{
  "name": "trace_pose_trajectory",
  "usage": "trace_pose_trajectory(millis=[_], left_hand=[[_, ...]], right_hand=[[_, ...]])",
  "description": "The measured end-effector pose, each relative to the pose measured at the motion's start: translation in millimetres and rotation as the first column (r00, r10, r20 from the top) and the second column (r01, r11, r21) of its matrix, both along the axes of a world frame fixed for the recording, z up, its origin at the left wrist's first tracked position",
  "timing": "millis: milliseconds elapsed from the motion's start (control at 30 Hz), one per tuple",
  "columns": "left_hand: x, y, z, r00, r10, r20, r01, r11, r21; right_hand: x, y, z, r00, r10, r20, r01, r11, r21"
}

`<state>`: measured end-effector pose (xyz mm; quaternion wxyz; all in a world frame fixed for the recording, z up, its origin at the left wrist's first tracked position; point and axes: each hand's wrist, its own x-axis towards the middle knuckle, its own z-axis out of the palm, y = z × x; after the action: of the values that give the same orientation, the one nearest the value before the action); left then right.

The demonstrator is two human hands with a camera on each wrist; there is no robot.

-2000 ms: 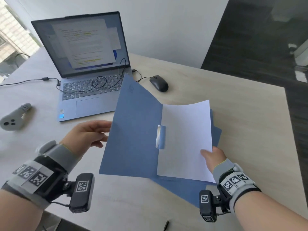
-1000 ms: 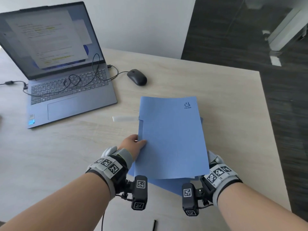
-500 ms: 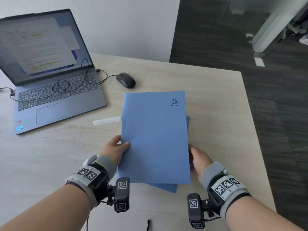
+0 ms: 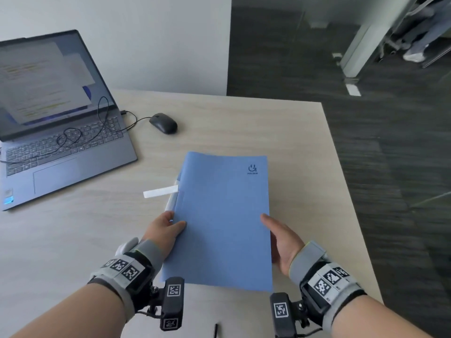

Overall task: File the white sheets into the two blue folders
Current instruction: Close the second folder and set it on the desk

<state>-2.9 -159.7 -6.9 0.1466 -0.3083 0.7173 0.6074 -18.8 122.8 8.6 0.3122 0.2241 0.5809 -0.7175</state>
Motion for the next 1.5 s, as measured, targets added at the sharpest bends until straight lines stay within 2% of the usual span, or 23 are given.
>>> trace_pose_trajectory(millis=[133, 233, 300, 367, 467, 600, 667, 767, 833, 900, 1100, 1200, 1300, 1333, 1400, 1500], left_hand=[[2.7, 7.4, 5.1, 0.994, -0.105, -0.002, 0.105, 0.993, -0.051], [1.4, 11.6, 9.5, 0.983, -0.183, -0.004, 0.183, 0.982, -0.056], [-3.2, 15.0, 12.3, 0.973, -0.231, 0.002, 0.229, 0.961, -0.153], [-7.7, 18.4, 18.0, 0.975, -0.223, -0.013, 0.211, 0.938, -0.275], [-13.2, 19.1, 24.2, 0.973, -0.185, -0.139, 0.107, 0.891, -0.441], [-22.9, 9.6, 33.5, 0.927, -0.244, -0.286, 0.019, 0.790, -0.613], [-29.6, 5.2, 35.9, 0.932, -0.303, -0.199, 0.094, 0.732, -0.675], [-38.2, 2.4, 35.9, 0.906, -0.412, 0.095, 0.347, 0.596, -0.724], [-41.4, 2.6, 36.6, 0.884, -0.427, 0.189, 0.425, 0.569, -0.704], [-41.4, 1.8, 37.2, 0.884, -0.413, 0.217, 0.436, 0.565, -0.701], [-40.1, 2.1, 41.5, 0.872, -0.442, 0.213, 0.468, 0.618, -0.632], [-38.9, 3.2, 42.4, 0.889, -0.408, 0.209, 0.451, 0.700, -0.553], [-36.0, 7.2, 37.9, 0.947, -0.294, 0.131, 0.321, 0.895, -0.310], [-34.9, 9.3, 35.4, 0.963, -0.238, 0.123, 0.261, 0.940, -0.222], [-33.1, 14.3, 27.0, 0.985, -0.111, 0.131, 0.121, 0.990, -0.068], [-30.2, 16.1, 18.0, 0.988, 0.036, 0.153, -0.043, 0.998, 0.044]], right_hand=[[3.6, 3.9, -1.1, 0.991, 0.067, -0.114, -0.047, 0.984, 0.170], [3.8, 8.2, -7.0, 0.984, 0.035, -0.173, 0.011, 0.967, 0.256], [4.6, 12.6, -10.4, 0.977, 0.020, -0.214, 0.042, 0.959, 0.281], [3.2, 16.4, -12.5, 0.969, 0.001, -0.245, 0.071, 0.956, 0.285], [1.3, 22.3, -9.1, 0.961, -0.022, -0.274, 0.108, 0.947, 0.304], [2.0, 31.6, -6.8, 0.960, -0.009, -0.279, 0.102, 0.942, 0.319], [2.9, 34.1, -5.5, 0.961, -0.025, -0.275, 0.108, 0.951, 0.291], [3.3, 34.8, -5.8, 0.957, -0.037, -0.288, 0.114, 0.960, 0.254], [2.8, 34.5, -6.5, 0.955, -0.031, -0.297, 0.109, 0.962, 0.251], [1.7, 33.8, -6.5, 0.954, -0.012, -0.300, 0.091, 0.963, 0.253], [-2.7, 35.6, -7.5, 0.952, 0.038, -0.304, 0.047, 0.962, 0.269], [-4.1, 33.2, -7.5, 0.953, 0.041, -0.300, 0.043, 0.962, 0.269], [-4.5, 26.3, -7.2, 0.955, 0.028, -0.296, 0.048, 0.968, 0.247], [-4.7, 23.1, -7.1, 0.956, 0.020, -0.291, 0.052, 0.970, 0.236], [-4.1, 19.1, -6.6, 0.959, 0.001, -0.283, 0.062, 0.975, 0.214], [-4.0, 11.6, -7.7, 0.963, -0.004, -0.269, 0.060, 0.978, 0.200]])
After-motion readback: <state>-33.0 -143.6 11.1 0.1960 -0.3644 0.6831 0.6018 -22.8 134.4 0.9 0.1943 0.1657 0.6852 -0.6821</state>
